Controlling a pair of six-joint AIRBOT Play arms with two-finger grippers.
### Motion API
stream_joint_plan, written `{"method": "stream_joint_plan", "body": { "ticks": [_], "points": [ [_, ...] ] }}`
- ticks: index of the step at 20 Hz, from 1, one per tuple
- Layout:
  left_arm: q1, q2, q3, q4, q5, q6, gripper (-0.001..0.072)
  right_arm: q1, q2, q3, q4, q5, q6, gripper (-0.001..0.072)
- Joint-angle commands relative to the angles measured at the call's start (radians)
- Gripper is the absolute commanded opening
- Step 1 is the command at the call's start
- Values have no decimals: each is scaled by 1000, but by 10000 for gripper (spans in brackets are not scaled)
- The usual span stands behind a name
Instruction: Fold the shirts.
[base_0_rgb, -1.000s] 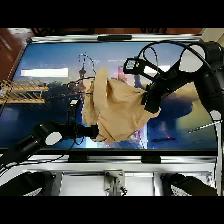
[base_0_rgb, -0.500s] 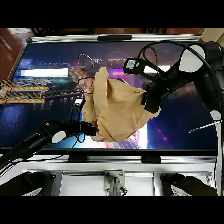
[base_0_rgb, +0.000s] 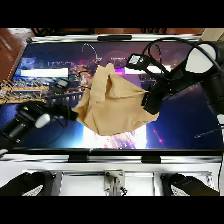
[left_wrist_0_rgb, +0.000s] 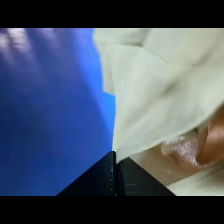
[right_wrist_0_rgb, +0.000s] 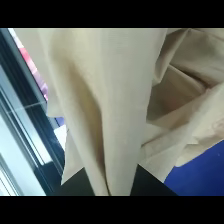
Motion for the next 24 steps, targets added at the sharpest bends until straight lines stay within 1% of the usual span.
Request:
{"method": "stream_joint_plan", "body": {
  "ticks": [1, 3, 6, 8, 10, 13, 19, 24],
  "points": [
    [151, 1, 108, -5, -9, 9, 46, 1, 27, 0, 62, 14, 48, 53],
    [200, -2, 148, -34, 1, 10, 45, 1, 29, 0, 120, 18, 59, 52],
    [238, -6, 161, -34, 8, 9, 45, 1, 29, 0, 192, 36, 59, 52],
    [260, -16, 161, -39, 8, 10, 45, 1, 29, 0, 192, 81, 59, 52],
    [258, -36, 162, -62, 0, 61, 45, 1, 29, 0, 193, 109, 59, 52],
    [259, -64, 163, -87, 0, 45, 45, 1, 29, 0, 191, 121, 59, 52],
    [259, -64, 183, -87, 60, 45, 46, 1, 29, -1, 164, 134, 72, 51],
    [261, -64, 241, -86, 69, 39, 45, 1, 29, -1, 111, 137, 106, 51]
  ]
}}
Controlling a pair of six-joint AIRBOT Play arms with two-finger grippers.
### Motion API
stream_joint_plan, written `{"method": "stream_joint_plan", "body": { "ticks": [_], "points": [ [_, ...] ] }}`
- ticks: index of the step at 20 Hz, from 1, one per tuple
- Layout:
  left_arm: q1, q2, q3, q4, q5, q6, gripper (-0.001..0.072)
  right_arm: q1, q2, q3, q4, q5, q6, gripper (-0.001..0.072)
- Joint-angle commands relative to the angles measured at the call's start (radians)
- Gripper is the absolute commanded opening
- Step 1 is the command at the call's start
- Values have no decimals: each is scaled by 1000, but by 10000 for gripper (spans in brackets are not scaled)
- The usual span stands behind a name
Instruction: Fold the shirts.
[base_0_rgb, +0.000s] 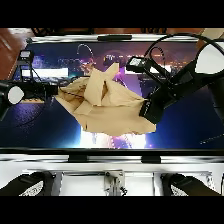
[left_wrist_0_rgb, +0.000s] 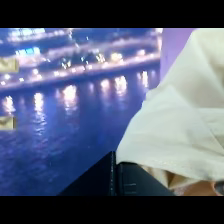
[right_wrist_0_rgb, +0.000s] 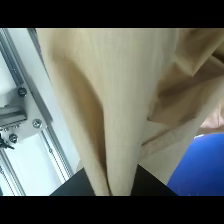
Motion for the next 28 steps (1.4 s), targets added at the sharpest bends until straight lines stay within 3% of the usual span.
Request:
{"method": "stream_joint_plan", "body": {
  "ticks": [1, 8, 10, 12, 16, 23, 25, 28],
  "points": [
    [0, 0, 44, -1, 13, -4, 45, 1, 0, 0, -31, 3, 21, 51],
    [-2, 2, 181, -21, 12, -4, 45, 2, 0, -8, -82, 0, 58, 51],
    [-2, 2, 257, -82, 12, -2, 46, 17, -1, -23, -142, -3, 68, 51],
    [-18, 9, 319, -154, 12, 52, 45, 31, -6, -23, -204, -41, 101, 51],
    [-131, 84, 357, -162, 11, 94, 45, 31, -6, -23, -181, -215, 235, 52],
    [-409, 207, 357, -162, 8, 96, 45, 31, -6, -23, -74, -337, 294, 51],
    [-457, 203, 357, -159, -47, 96, 45, 34, -6, -9, -56, -369, 294, 51],
    [-462, 201, 355, -63, -241, 103, 45, 34, 10, 56, -53, -420, 294, 51]
  ]
}}
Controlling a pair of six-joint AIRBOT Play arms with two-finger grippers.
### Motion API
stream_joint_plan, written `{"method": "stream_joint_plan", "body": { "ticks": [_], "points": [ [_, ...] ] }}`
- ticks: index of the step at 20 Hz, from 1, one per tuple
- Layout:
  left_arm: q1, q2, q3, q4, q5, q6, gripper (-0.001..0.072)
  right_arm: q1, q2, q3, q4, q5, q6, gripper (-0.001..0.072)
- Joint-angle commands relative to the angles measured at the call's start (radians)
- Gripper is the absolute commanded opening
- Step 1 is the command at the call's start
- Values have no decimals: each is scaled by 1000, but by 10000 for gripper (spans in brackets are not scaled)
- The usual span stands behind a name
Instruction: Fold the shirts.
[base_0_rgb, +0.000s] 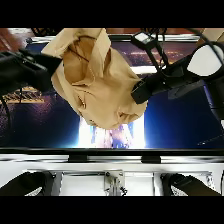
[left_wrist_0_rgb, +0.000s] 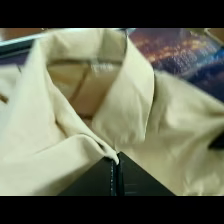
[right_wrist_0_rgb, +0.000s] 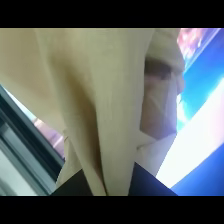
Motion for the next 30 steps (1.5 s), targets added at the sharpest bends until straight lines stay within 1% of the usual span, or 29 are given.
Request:
{"method": "stream_joint_plan", "body": {
  "ticks": [1, 2, 3, 5, 7, 9, 11, 13, 14, 15, 16, 17, 19, 22, 25, 27, 30],
  "points": [
    [-34, 5, 0, 136, -214, 27, 45, 0, 24, 65, 19, -107, 7, 51],
    [-34, 5, 0, 181, -249, 36, 45, 0, 40, 90, 19, -153, 7, 51],
    [-34, 5, 0, 192, -251, 37, 45, 0, 55, 109, 23, -199, 8, 51],
    [-35, 1, 0, 156, -244, 47, 45, 0, 90, 118, 32, -270, 9, 51],
    [-42, -9, 0, 102, -242, 51, 45, 0, 117, 118, 35, -305, 16, 51],
    [-80, -30, 0, 97, -241, 55, 45, 0, 134, 118, 66, -336, 15, 51],
    [-118, -59, 0, 97, -235, 100, 46, 0, 139, 118, 123, -351, 15, 51],
    [-126, -75, 0, 101, -190, 106, 53, 0, 140, 118, 155, -350, 16, 51],
    [-125, -73, 2, 121, -156, 106, 139, 0, 142, 118, 151, -351, 16, 51],
    [-125, -66, 8, 155, -126, 104, 320, -1, 148, 118, 142, -351, 26, 51],
    [-124, -58, 24, 200, -101, 102, 508, -1, 155, 118, 109, -349, 51, 51],
    [-119, -48, 48, 243, -79, 103, 557, -1, 164, 118, 68, -344, 75, 51],
    [-101, -25, 105, 309, -32, 103, 556, -1, 182, 118, -27, -321, 138, 51],
    [-40, 7, 162, 323, 28, 103, 554, -1, 201, 118, -141, -285, 227, 51],
    [43, 20, 165, 323, 6, 102, 553, -1, 221, 118, -279, -278, 313, 51],
    [65, 14, 165, 322, -45, 102, 553, -1, 235, 118, -476, -261, 394, 51],
    [65, 6, 157, 312, -110, 102, 550, -2, 239, 118, -830, -173, 498, 52]
  ]
}}
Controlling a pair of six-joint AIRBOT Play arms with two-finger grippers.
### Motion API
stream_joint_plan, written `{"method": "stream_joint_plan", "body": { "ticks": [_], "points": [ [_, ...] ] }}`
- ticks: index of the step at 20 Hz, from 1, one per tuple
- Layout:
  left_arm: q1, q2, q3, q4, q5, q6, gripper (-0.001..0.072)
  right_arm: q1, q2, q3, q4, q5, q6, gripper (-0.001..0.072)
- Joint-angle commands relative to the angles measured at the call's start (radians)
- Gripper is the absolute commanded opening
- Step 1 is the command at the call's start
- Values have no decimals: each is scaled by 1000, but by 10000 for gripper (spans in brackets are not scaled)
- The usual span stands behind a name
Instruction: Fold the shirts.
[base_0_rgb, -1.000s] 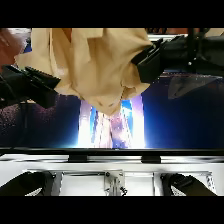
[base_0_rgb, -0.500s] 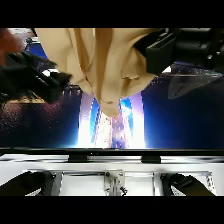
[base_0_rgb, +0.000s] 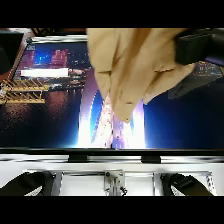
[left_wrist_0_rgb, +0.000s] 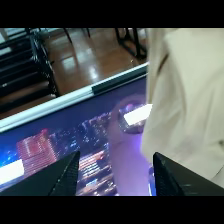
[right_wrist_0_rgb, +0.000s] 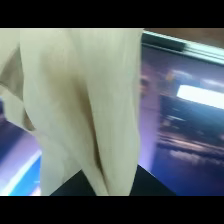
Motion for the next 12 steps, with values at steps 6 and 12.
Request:
{"method": "stream_joint_plan", "body": {
  "ticks": [6, 12],
  "points": [
    [17, -8, -61, -2, -83, 0, 535, -207, 11, 39, -607, 128, 201, 52],
    [17, -15, -91, -2, -84, 0, 535, -711, 9, 95, -396, 105, 138, 51]
  ]
}}
